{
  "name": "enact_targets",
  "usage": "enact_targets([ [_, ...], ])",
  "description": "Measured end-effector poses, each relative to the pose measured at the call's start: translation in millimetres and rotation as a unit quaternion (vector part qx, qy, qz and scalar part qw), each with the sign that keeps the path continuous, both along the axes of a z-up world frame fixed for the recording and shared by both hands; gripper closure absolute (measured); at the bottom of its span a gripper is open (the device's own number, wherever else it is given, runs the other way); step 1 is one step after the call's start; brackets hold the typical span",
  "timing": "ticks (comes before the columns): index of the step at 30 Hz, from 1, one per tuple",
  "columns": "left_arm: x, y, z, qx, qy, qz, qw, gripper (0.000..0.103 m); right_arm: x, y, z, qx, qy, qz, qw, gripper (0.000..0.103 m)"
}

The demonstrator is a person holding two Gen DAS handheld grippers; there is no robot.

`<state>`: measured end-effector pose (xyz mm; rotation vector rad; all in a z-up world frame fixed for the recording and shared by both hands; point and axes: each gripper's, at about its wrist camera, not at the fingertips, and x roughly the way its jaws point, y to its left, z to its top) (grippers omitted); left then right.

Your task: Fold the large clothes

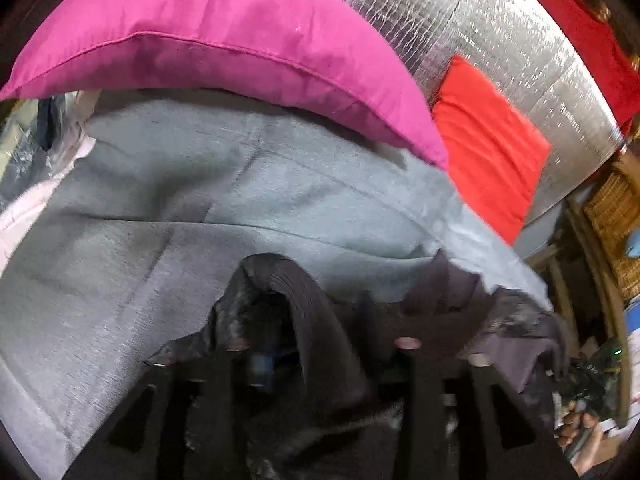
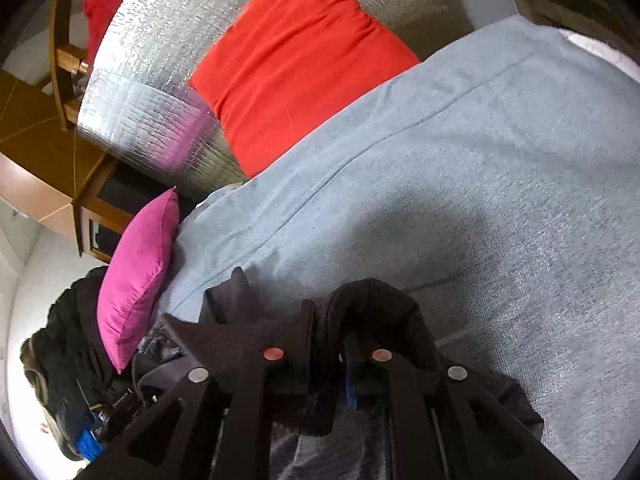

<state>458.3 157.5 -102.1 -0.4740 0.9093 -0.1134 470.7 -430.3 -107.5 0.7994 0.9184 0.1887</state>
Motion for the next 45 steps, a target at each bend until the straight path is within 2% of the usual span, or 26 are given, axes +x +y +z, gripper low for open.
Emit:
enact_targets([
  [1,-2.0,1.3,4.3,0.001,-0.01,0.007,0.9999,0.038,0.1,-2.4,1.2,0.014,-0.006,-0.003,1.0,0.064],
  [2,-4.0,2.6,8.3,0.006,-0.022,0.016,0.9996,0.032,0.5,-3.3,3.3,0.026,-0.013,-0.008,1.0,0.028],
  [3,-7.4,5.9,14.8,0.017,-0.038,0.035,0.9985,0.022,-1.5,-6.3,5.9,0.036,-0.021,-0.019,0.999,0.015],
  [4,-9.6,9.0,19.0,0.02,-0.048,0.045,0.9976,0.021,-4.8,-10.2,10.7,0.033,-0.029,-0.039,0.998,0.01],
  [7,-11.5,19.6,27.2,0.022,-0.056,0.05,0.9969,0.021,-9.3,-15.8,23.3,0.028,-0.048,-0.043,0.998,0.01],
  [9,-15.3,26.8,33.1,0.047,-0.071,0.044,0.9954,0.021,-13.8,-17.7,34.7,0.001,-0.06,-0.034,0.998,0.01],
  [11,-17.3,31.5,36.0,0.08,-0.084,0.038,0.9925,0.021,-17.4,-18.2,47.1,-0.037,-0.075,-0.023,0.996,0.01],
  [14,-15.8,35.4,31.5,0.132,-0.088,0.02,0.987,0.021,-16.4,-10.3,57.9,-0.127,-0.077,0.018,0.989,0.01],
  [17,-7.9,29.0,22.5,0.152,-0.075,-0.013,0.9855,0.021,-9.3,4.5,50.4,-0.181,-0.064,0.067,0.979,0.011],
  [19,-0.3,13.6,14.7,0.159,-0.065,-0.056,0.9836,0.021,-2.3,16.2,41.7,-0.207,-0.056,0.098,0.972,0.011],
  [20,2.7,4.0,10.2,0.169,-0.062,-0.078,0.9806,0.021,0.3,18.8,37.8,-0.212,-0.053,0.105,0.97,0.012],
  [22,11.8,-16.5,-0.4,0.206,-0.055,-0.125,0.9691,0.021,8.8,27.8,28.5,-0.22,-0.043,0.124,0.967,0.013],
  [24,18.1,-28.2,-9.7,0.24,-0.045,-0.143,0.9592,0.021,15.5,34.3,19.9,-0.228,-0.035,0.139,0.963,0.013],
  [25,21.8,-30.9,-12.1,0.245,-0.043,-0.146,0.9576,0.021,16.4,35.6,17.0,-0.231,-0.033,0.142,0.962,0.014],
  [30,34.0,-27.7,-18.6,0.225,-0.032,-0.144,0.9632,0.021,27.6,38.2,7.3,-0.239,-0.025,0.151,0.959,0.019],
  [31,35.5,-28.3,-20.1,0.223,-0.032,-0.143,0.9636,0.021,28.3,39.7,6.5,-0.239,-0.026,0.152,0.959,0.022],
  [32,35.4,-27.9,-20.2,0.221,-0.034,-0.142,0.9642,0.022,29.8,42.0,6.6,-0.239,-0.028,0.156,0.958,0.033],
  [33,36.0,-27.1,-21.1,0.217,-0.036,-0.137,0.966,0.037,32.0,45.2,4.8,-0.24,-0.025,0.162,0.957,0.044],
  [34,37.4,-26.8,-22.5,0.213,-0.029,-0.136,0.9671,0.067,34.6,47.6,2.7,-0.249,-0.015,0.164,0.955,0.069],
  [36,41.4,-26.7,-27.2,0.208,-0.002,-0.136,0.9685,0.102,36.7,50.1,-0.4,-0.254,-0.005,0.166,0.953,0.077],
  [37,39.7,-27.6,-28.2,0.211,-0.002,-0.138,0.9676,0.103,35.6,50.7,1.0,-0.256,-0.006,0.167,0.952,0.088],
  [38,37.6,-28.9,-27.5,0.217,-0.008,-0.14,0.9661,0.103,33.8,51.6,4.0,-0.259,-0.011,0.168,0.951,0.092],
  [41,32.8,-23.4,-22.7,0.214,-0.024,-0.125,0.9685,0.103,27.5,53.8,17.3,-0.282,-0.029,0.162,0.945,0.095],
  [42,33.0,-15.8,-21.6,0.213,-0.026,-0.104,0.9712,0.103,25.6,52.6,22.8,-0.29,-0.038,0.153,0.944,0.095],
  [45,40.6,5.4,-28.1,0.193,0.002,-0.069,0.9788,0.103,23.3,46.5,30.4,-0.301,-0.049,0.124,0.944,0.095],
])
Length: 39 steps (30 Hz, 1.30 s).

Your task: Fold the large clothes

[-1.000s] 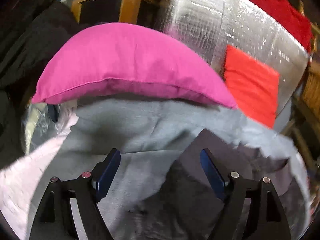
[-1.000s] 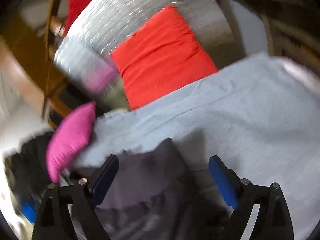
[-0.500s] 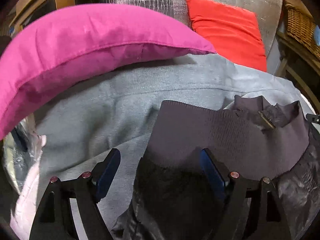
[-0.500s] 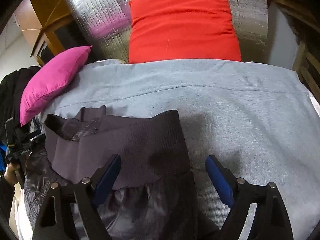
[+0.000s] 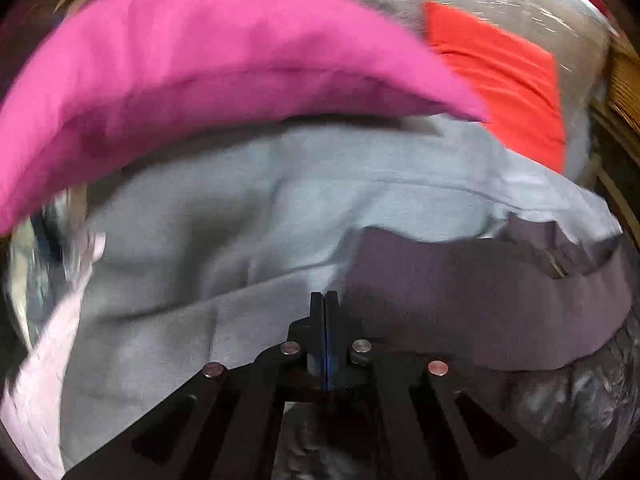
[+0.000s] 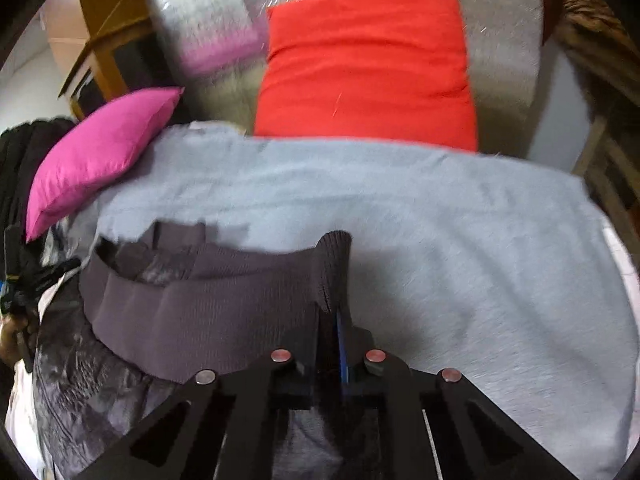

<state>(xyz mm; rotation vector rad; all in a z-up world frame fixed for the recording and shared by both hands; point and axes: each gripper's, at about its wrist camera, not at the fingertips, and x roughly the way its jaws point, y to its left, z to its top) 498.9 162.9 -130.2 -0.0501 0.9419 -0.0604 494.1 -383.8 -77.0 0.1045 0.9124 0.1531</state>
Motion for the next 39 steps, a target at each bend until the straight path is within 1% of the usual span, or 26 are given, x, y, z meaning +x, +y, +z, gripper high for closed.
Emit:
enact_targets([
  [2,2.2,8.6,-7.5,-0.022,0.025,0.003,0.9995,0.103,3.2,2.3,-7.2,-0.008,0.015,0.0,1.0,0.095],
  [3,1.2,10.5,-6.9,-0.038,0.024,-0.003,0.999,0.103,3.7,5.7,-13.7,-0.016,0.022,0.002,1.0,0.095],
  [4,-0.8,11.0,-3.1,-0.053,0.016,-0.01,0.9984,0.1,3.4,6.0,-16.0,-0.011,0.018,0.0,1.0,0.095],
  [5,-1.4,10.5,-0.1,-0.063,0.011,-0.016,0.9979,0.09,2.9,4.2,-17.2,0.005,0.015,0.0,1.0,0.095],
  [6,-0.3,8.1,4.0,-0.074,0.011,-0.026,0.9968,0.047,3.0,0.7,-19.1,0.029,0.013,-0.003,0.999,0.094],
  [7,2.0,4.4,6.0,-0.076,0.007,-0.029,0.9967,0.011,2.7,-1.2,-20.3,0.037,0.011,-0.005,0.999,0.093],
  [8,1.5,2.1,10.8,-0.071,-0.013,-0.027,0.997,0.007,2.4,-2.3,-21.2,0.044,0.01,-0.006,0.999,0.092],
  [9,0.1,-2.5,16.9,-0.059,-0.044,-0.029,0.9969,0.007,2.5,-3.2,-21.6,0.049,0.01,-0.005,0.999,0.092],
  [10,1.2,-5.9,17.8,-0.058,-0.046,-0.034,0.9967,0.007,1.9,-4.3,-21.3,0.055,0.008,-0.004,0.998,0.092],
  [13,17.1,-13.1,6.7,-0.082,-0.003,-0.031,0.9961,0.007,-0.7,-7.9,-21.1,0.069,0.007,-0.005,0.998,0.091],
  [15,25.1,-20.0,-7.3,-0.069,0.038,-0.035,0.9962,0.008,0.4,-9.3,-22.6,0.077,0.009,-0.005,0.997,0.091],
  [16,24.7,-22.0,-12.0,-0.063,0.047,-0.036,0.9962,0.012,0.5,-10.3,-23.3,0.079,0.01,-0.005,0.997,0.091],
  [17,25.6,-22.7,-14.9,-0.063,0.051,-0.039,0.9959,0.021,0.9,-10.8,-23.8,0.082,0.011,-0.005,0.997,0.091],
  [18,26.8,-23.2,-18.4,-0.065,0.06,-0.041,0.9953,0.06,1.3,-11.1,-24.5,0.083,0.011,-0.005,0.996,0.091],
  [19,28.1,-23.5,-21.7,-0.058,0.074,-0.036,0.9949,0.078,0.5,-12.2,-24.9,0.084,0.012,-0.004,0.996,0.091],
  [20,27.0,-24.9,-22.5,-0.055,0.074,-0.035,0.9951,0.08,1.3,-11.5,-25.6,0.082,0.013,-0.003,0.997,0.091],
  [21,21.9,-28.1,-17.1,-0.039,0.057,-0.044,0.9966,0.083,1.5,-9.9,-26.0,0.075,0.015,-0.003,0.997,0.093],
  [22,17.6,-30.2,-11.8,-0.03,0.045,-0.046,0.9975,0.084,0.9,-9.4,-25.4,0.069,0.015,-0.003,0.997,0.094],
  [24,6.3,-25.4,3.5,-0.038,0.013,-0.042,0.9983,0.084,0.0,-6.8,-20.9,0.053,0.007,-0.005,0.999,0.094],
  [26,5.4,-12.2,7.7,-0.04,0.002,-0.019,0.999,0.085,-2.1,-9.8,-12.0,0.046,-0.013,-0.017,0.999,0.095],
  [28,13.4,7.2,-5.9,-0.065,0.032,0.022,0.9971,0.085,-0.2,-18.4,-9.9,0.049,-0.021,-0.039,0.998,0.095],
  [30,15.4,7.4,-20.5,-0.06,0.049,0.03,0.9966,0.085,5.4,-18.5,-20.5,0.035,-0.007,-0.049,0.998,0.096],
  [32,13.6,4.7,-29.2,-0.049,0.051,0.033,0.9969,0.084,7.1,-14.0,-28.9,0.018,-0.003,-0.053,0.998,0.096],
  [34,16.7,3.3,-38.4,-0.057,0.063,0.038,0.9956,0.084,7.9,-14.7,-37.3,0.015,0.002,-0.064,0.998,0.096],
  [37,19.5,-1.2,-36.5,-0.058,0.063,0.037,0.9957,0.084,11.1,-17.5,-46.6,0.009,0.011,-0.078,0.997,0.096],
  [39,12.3,-3.4,-20.8,-0.058,0.038,0.038,0.9968,0.084,8.8,-18.5,-45.0,0.005,0.005,-0.086,0.996,0.096],
])
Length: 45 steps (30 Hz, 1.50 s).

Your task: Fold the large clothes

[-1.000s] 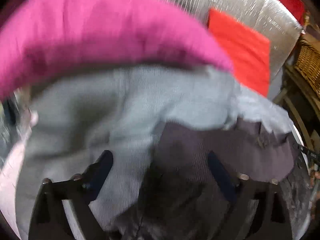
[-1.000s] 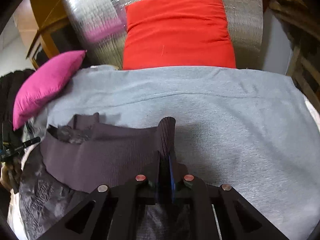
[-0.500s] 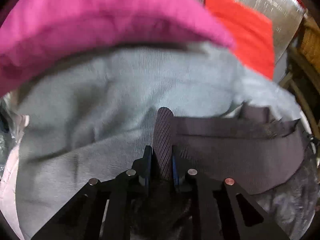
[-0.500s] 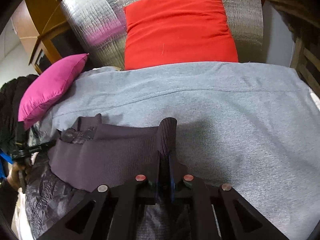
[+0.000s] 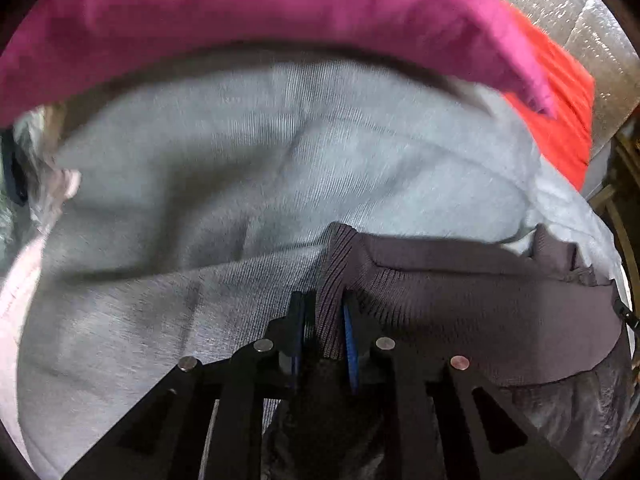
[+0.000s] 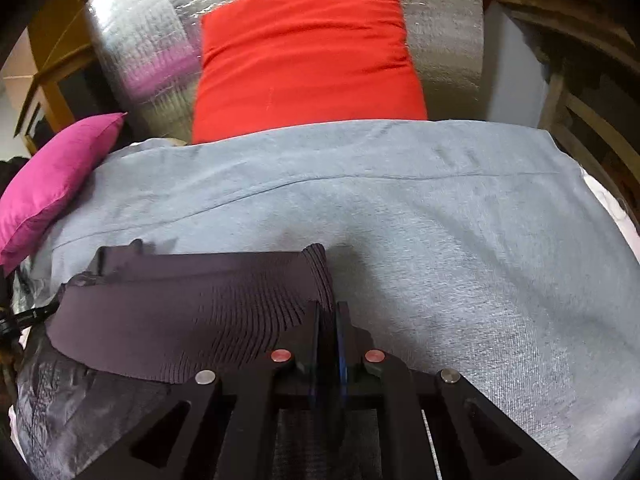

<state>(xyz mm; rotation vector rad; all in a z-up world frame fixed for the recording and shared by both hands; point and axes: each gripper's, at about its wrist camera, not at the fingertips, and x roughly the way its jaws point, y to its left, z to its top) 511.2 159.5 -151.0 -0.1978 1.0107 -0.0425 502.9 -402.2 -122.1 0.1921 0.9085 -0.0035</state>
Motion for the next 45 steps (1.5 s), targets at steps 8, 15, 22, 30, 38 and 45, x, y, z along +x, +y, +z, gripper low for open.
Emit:
enact_targets([
  [8,6.4,-12.8,-19.1,0.035,0.014,-0.003,0.9993,0.084,-2.4,-7.7,5.1,-0.047,-0.011,-0.032,0.998,0.103],
  [15,3.3,0.3,-18.0,0.02,0.005,-0.004,0.9998,0.069,-20.8,-57.6,-0.8,0.023,0.0,-0.065,0.998,0.102],
  [22,-32.8,25.1,36.9,-0.03,-0.066,0.047,0.9962,0.022,-29.6,-48.1,31.2,0.104,-0.02,-0.013,0.994,0.009],
  [30,-20.0,-8.8,5.6,0.002,0.001,-0.029,0.9996,0.022,4.3,4.3,13.5,0.09,0.055,0.071,0.992,0.013],
  [38,-21.4,-18.9,13.7,0.006,-0.036,-0.042,0.9985,0.081,-17.4,13.4,36.6,-0.028,-0.01,0.058,0.998,0.089],
  [45,-6.5,-32.9,-11.4,0.058,0.006,-0.035,0.9977,0.077,1.6,14.6,-6.8,-0.058,0.037,0.017,0.998,0.09],
])
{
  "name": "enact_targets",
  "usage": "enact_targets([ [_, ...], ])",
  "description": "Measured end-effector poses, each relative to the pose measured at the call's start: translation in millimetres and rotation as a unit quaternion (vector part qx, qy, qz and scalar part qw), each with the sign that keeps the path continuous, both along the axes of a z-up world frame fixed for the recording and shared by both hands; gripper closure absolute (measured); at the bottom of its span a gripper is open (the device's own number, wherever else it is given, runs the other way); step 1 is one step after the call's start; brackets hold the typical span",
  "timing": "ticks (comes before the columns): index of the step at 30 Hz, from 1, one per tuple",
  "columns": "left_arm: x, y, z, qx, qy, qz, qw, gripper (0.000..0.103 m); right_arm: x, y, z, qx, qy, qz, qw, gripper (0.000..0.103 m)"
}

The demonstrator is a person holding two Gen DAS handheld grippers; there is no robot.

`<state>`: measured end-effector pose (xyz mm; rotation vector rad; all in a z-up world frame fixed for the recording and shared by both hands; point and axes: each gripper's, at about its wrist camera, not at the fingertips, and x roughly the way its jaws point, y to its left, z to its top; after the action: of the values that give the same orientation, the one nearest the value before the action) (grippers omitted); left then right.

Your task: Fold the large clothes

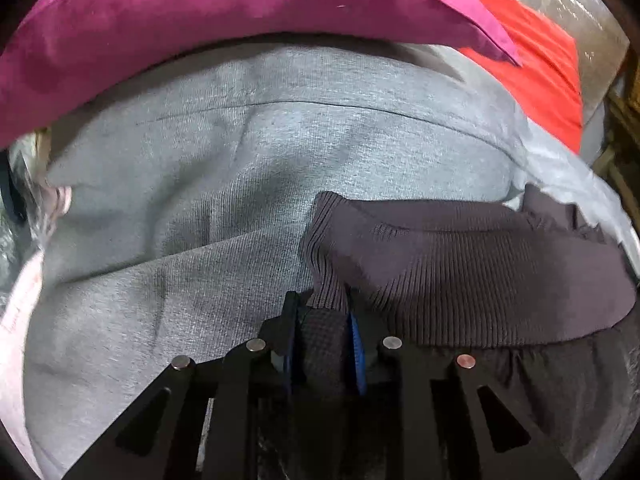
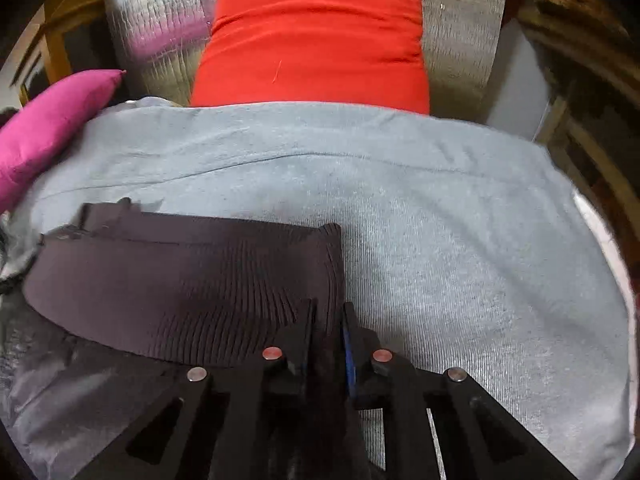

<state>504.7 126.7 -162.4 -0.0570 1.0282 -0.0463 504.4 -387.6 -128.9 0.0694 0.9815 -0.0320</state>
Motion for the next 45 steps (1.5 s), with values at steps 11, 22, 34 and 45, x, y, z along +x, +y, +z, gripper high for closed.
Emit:
enact_targets([
  [11,-65.4,18.6,100.9,0.003,-0.099,0.033,0.9946,0.022,-44.6,-13.1,49.8,0.013,0.002,-0.023,1.0,0.01],
  [22,-220.2,-26.4,86.8,-0.045,-0.137,0.021,0.9893,0.022,-192.0,82.8,94.5,-0.002,-0.104,0.053,0.993,0.01],
  [34,-240.8,-88.1,19.1,0.031,-0.116,0.008,0.9927,0.012,-236.8,114.0,18.2,-0.114,-0.09,0.022,0.989,0.007],
  [45,-249.1,-85.6,23.5,0.06,-0.114,0.003,0.9917,0.011,-231.8,97.7,25.5,-0.085,-0.074,-0.007,0.994,0.001],
])
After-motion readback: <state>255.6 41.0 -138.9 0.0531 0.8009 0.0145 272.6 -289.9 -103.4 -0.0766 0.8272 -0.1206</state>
